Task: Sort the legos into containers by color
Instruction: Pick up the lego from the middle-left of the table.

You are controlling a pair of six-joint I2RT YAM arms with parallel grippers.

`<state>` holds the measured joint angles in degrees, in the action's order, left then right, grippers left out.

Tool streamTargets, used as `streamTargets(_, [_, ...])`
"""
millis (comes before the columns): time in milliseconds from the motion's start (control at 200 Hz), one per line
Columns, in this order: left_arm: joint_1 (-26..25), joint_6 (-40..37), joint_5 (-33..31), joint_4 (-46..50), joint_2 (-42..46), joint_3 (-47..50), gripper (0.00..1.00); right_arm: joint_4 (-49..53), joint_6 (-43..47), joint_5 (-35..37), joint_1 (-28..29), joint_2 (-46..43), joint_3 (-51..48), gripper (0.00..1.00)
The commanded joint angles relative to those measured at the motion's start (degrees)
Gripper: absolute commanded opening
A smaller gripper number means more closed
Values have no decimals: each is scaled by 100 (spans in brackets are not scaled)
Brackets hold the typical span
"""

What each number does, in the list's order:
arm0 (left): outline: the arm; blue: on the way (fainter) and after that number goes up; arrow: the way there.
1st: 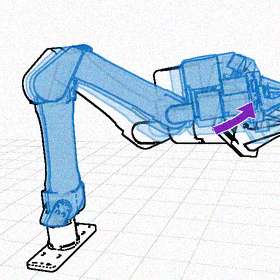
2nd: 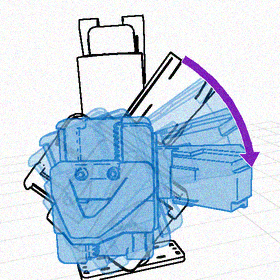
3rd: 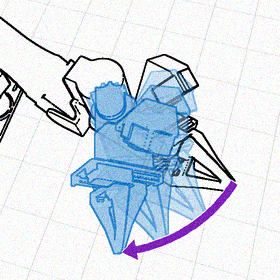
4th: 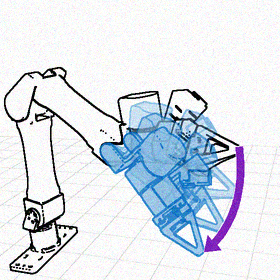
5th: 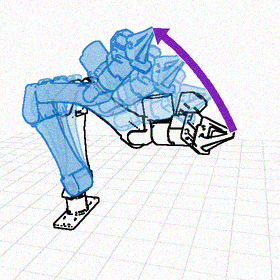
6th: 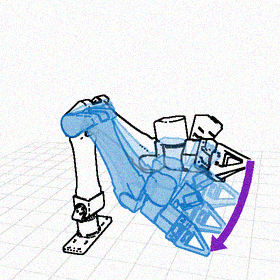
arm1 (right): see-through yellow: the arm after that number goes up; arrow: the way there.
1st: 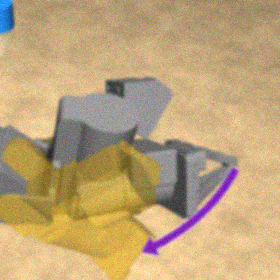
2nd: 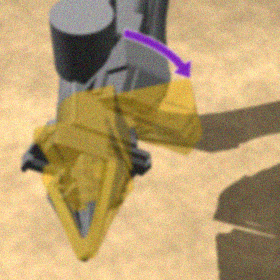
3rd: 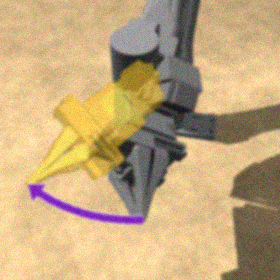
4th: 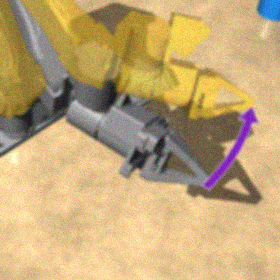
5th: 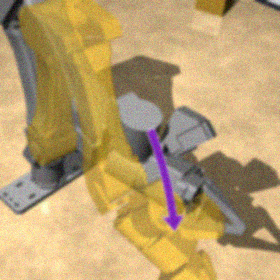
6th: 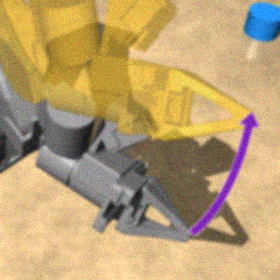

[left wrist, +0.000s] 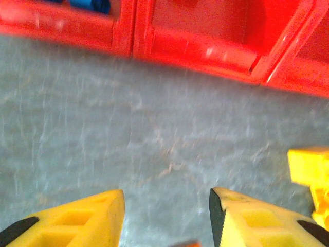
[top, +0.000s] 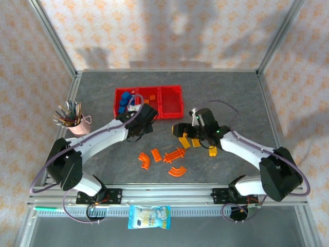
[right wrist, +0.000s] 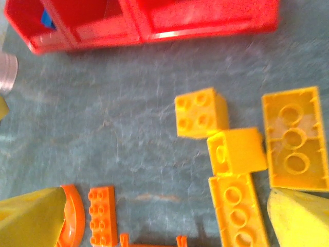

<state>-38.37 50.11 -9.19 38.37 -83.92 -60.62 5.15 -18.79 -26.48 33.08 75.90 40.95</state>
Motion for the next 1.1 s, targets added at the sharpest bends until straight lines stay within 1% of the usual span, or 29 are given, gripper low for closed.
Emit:
streamTargets(0, [-307, 882, 109, 384, 363, 494, 51, 45, 37, 165, 288, -167, -216, 100])
streamTargets(150, [-770, 1727, 231, 292, 624, 1126, 54, -260, -233, 179, 545, -238, -541, 100])
streamTargets(230, [-958, 2144, 365, 44, 732, 1516, 57, -393, -358, 174, 593, -264, -669, 100])
streamTargets(340, [-1087, 2635, 544, -336, 735, 1963, 61, -496, -419, 214, 598, -301, -788, 100])
streamTargets(445, [-1173, 2995, 559, -671, 738, 2219, 65, -476, -374, 280, 601, -317, -789, 100])
streamTargets(611, [-1173, 3178, 509, -987, 482, 2244, 70, -437, -302, 394, 603, -322, -740, 100])
streamTargets(721, [-1177, 3228, 497, -1255, 379, 2226, 70, -418, -286, 423, 603, -321, -728, 100])
streamTargets(851, [-1165, 3207, 447, -1230, 185, 2122, 71, -384, -247, 462, 596, -308, -720, 100])
streamTargets(961, [-1151, 3174, 365, -1184, 63, 2068, 70, -365, -224, 475, 602, -311, -716, 100])
streamTargets(1096, [-1116, 3107, 365, -1180, -74, 2078, 66, -374, -214, 485, 603, -304, -711, 100])
